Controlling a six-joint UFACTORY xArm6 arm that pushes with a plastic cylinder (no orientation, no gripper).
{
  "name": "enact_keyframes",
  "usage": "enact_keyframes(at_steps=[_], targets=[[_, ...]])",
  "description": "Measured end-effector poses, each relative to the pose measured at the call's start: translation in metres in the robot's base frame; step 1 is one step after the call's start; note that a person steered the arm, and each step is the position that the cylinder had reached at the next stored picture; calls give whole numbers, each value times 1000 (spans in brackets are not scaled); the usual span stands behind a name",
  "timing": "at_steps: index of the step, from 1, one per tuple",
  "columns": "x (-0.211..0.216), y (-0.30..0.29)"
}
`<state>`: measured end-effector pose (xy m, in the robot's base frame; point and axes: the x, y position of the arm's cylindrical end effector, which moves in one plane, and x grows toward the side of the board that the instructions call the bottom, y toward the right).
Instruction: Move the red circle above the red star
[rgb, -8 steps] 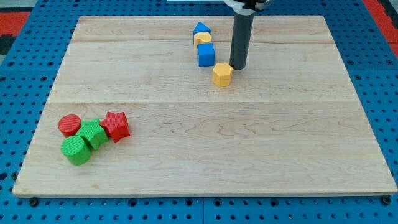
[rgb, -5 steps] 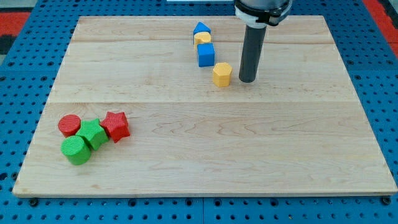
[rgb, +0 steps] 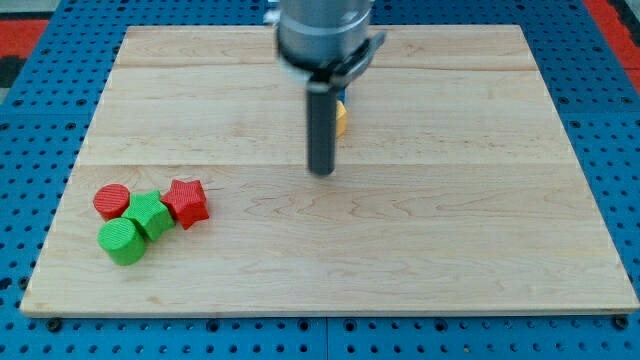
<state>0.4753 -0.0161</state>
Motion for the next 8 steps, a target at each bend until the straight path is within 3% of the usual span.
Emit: enact_keyframes(at_steps=[2,3,4,6,7,8], targets=[[23,-7],[114,-34],[143,-81],[111,-239],[106,-288],[43,-283]])
